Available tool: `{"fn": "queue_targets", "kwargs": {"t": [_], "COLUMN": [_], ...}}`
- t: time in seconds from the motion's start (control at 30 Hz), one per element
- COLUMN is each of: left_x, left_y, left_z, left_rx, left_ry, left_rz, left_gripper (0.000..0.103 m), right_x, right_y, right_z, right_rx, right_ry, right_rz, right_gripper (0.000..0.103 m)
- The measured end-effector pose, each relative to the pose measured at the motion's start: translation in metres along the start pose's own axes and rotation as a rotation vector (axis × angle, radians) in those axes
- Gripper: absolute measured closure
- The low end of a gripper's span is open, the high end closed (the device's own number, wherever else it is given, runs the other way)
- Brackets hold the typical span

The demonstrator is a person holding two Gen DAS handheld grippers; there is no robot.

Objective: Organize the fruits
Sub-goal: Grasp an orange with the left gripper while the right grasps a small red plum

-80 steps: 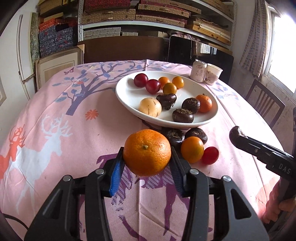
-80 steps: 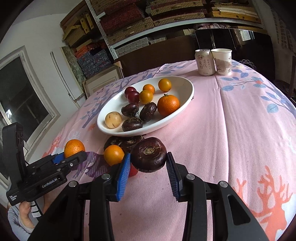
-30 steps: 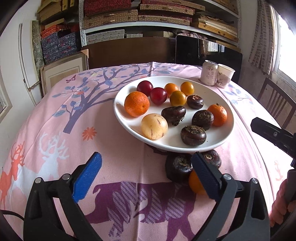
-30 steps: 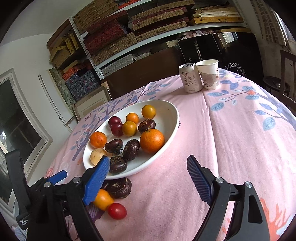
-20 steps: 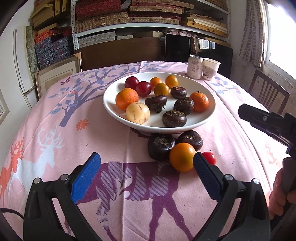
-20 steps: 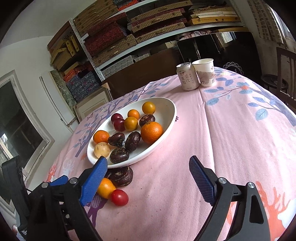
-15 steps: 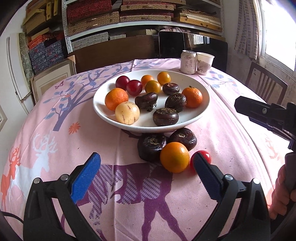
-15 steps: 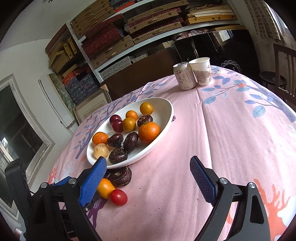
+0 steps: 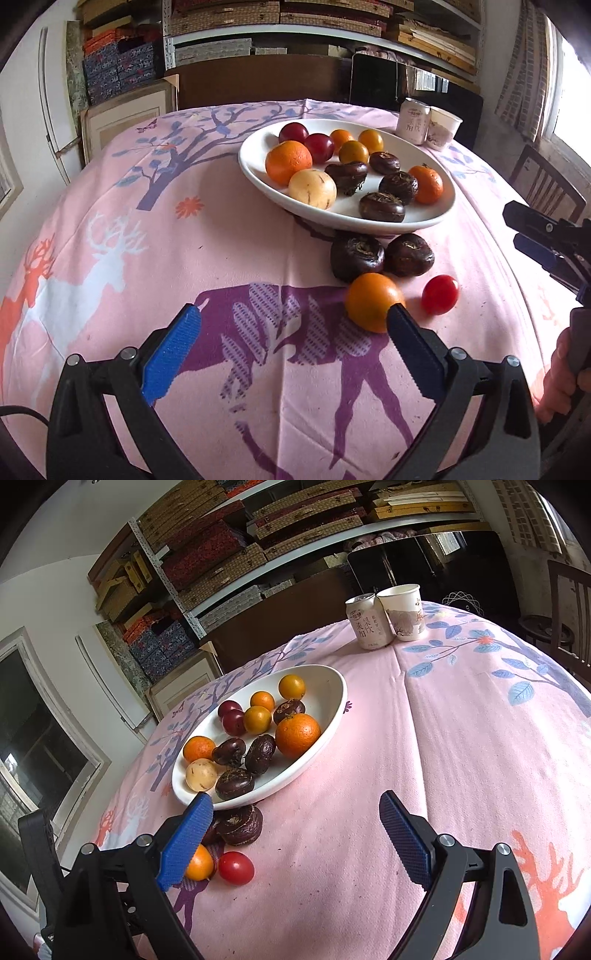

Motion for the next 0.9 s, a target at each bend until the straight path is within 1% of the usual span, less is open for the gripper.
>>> {"fn": "queue_targets", "kwargs": {"t": [0.07,0.23,0.33,0.43,0.47,0.53,0.6,0.67,0.7,0.73,0.83,0.87,0.9], "left_x": [-0.004,0.004,0.002,0.002,0.002,0.003,0.004,0.005,0.005,0.007,0.008,0.008,0.008], "left_y": [0.001,0.020,0.017,0.012,0.013,0.015,0.017,0.016,0.015,0.014,0.013,0.013,0.012], "left_z": [0.003,0.011,0.010,0.010,0.010,0.014,0.020,0.020,0.020,0.020,0.019,0.019,0.019], "left_rx": [0.002,0.106,0.091,0.064,0.068,0.084,0.094,0.087,0.080,0.075,0.060,0.058,0.055], "left_ry": [0.000,-0.030,-0.027,-0.031,-0.035,-0.058,-0.089,-0.096,-0.102,-0.109,-0.116,-0.116,-0.116], "left_rz": [0.035,-0.001,0.007,0.018,0.018,0.028,0.046,0.057,0.062,0.065,0.089,0.091,0.093], "left_gripper": [0.004,0.004,0.004,0.006,0.008,0.035,0.039,0.039,0.044,0.055,0.061,0.061,0.061], "right_x": [0.001,0.000,0.002,0.003,0.003,0.004,0.006,0.007,0.007,0.008,0.011,0.013,0.015], "right_y": [-0.006,-0.024,-0.031,-0.032,-0.032,-0.032,-0.032,-0.033,-0.033,-0.034,-0.037,-0.039,-0.042], "right_z": [0.003,0.012,0.015,0.016,0.017,0.018,0.019,0.019,0.020,0.020,0.022,0.024,0.025], "right_rx": [-0.025,-0.104,-0.134,-0.136,-0.134,-0.132,-0.132,-0.135,-0.138,-0.141,-0.156,-0.165,-0.173], "right_ry": [-0.018,-0.054,-0.075,-0.085,-0.086,-0.094,-0.103,-0.110,-0.114,-0.119,-0.140,-0.152,-0.164], "right_rz": [-0.015,-0.047,-0.054,-0.055,-0.055,-0.053,-0.053,-0.054,-0.056,-0.058,-0.070,-0.078,-0.087], "right_gripper": [0.011,0.011,0.011,0.011,0.011,0.011,0.011,0.011,0.011,0.011,0.012,0.016,0.022]}}
Point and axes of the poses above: each gripper's, at about its wrist camera, not at the fingertips, and x roughly the way its jaws point, y to its right, z to its underside, the point moved 3 cm from there along x, roughly the way its jaws point, and after that the axes turned 10 degrees about -x, right-handed, at the moved point
